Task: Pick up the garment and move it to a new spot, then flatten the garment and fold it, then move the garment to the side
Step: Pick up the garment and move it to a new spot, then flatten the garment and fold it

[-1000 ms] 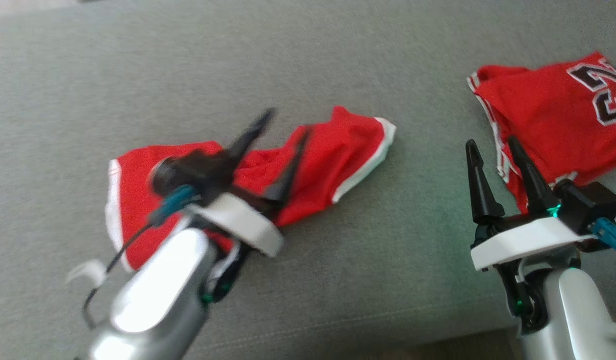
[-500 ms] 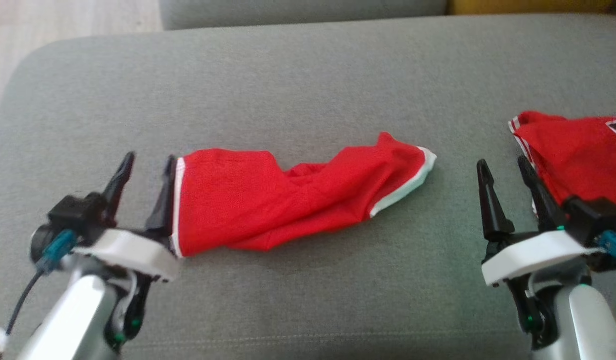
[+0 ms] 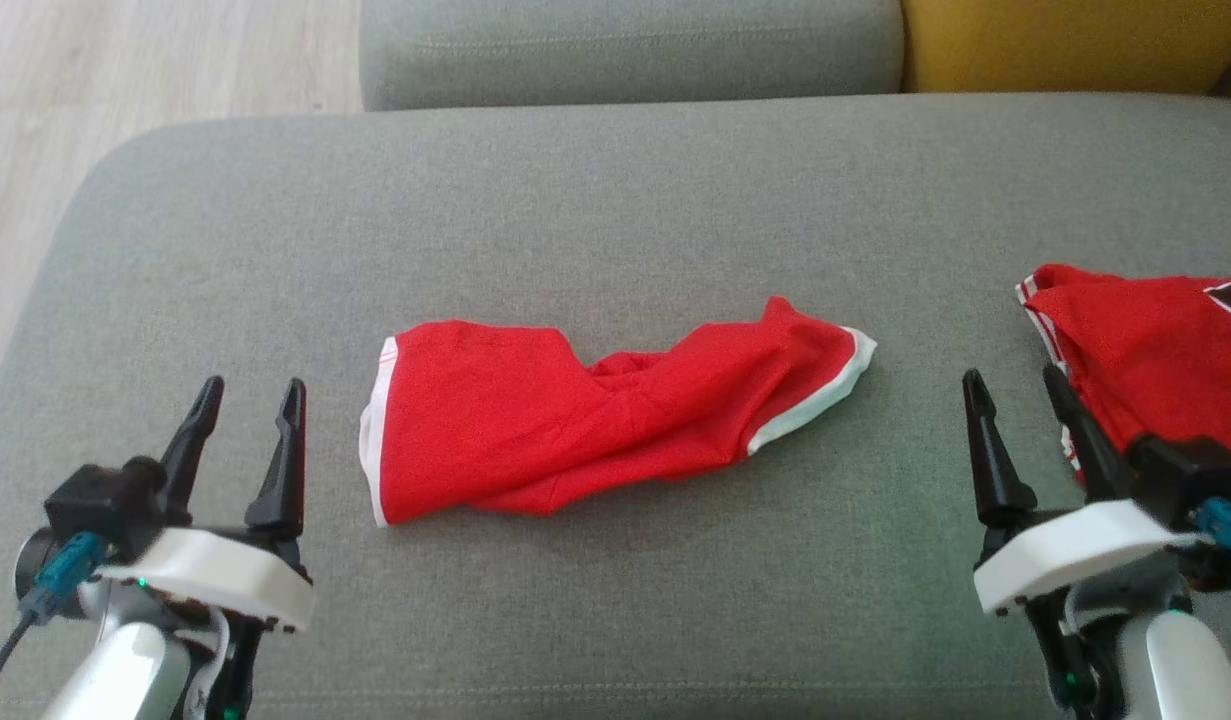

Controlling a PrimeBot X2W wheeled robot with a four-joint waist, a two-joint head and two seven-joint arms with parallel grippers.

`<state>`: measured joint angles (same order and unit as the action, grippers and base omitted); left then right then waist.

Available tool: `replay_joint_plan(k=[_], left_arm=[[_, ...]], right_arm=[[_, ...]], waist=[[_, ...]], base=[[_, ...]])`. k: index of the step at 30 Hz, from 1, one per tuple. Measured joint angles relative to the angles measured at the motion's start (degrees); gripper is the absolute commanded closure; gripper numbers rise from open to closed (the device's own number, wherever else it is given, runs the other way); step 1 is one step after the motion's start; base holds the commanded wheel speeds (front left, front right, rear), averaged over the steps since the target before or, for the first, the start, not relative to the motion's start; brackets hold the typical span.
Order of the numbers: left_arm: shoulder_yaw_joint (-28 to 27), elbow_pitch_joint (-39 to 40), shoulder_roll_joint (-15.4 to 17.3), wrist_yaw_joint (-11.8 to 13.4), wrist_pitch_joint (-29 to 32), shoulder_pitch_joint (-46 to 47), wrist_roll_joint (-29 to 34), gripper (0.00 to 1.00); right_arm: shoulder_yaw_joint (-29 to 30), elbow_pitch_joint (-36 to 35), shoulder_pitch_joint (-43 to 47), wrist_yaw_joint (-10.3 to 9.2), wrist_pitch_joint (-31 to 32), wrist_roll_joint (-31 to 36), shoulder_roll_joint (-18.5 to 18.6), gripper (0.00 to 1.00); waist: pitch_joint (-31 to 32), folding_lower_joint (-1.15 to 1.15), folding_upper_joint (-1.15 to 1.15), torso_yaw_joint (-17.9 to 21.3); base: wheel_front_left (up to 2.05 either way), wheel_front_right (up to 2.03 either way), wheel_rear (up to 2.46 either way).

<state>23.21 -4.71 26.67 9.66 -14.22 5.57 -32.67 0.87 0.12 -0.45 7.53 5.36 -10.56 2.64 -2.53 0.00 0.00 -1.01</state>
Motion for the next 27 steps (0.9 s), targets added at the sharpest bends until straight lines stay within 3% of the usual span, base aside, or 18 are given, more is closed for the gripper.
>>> replay_joint_plan(k=[27], left_arm=[[1.2,2.5,1.0,0.5,0.6,-2.6,0.0,0.00]], right_arm=[[1.4,-2.0,3.8,0.00,1.2,0.0,-0.1,0.00]], waist=[[1.3,0.00,0.00,-0.3]], base=[[0.00,0.00,0.00]])
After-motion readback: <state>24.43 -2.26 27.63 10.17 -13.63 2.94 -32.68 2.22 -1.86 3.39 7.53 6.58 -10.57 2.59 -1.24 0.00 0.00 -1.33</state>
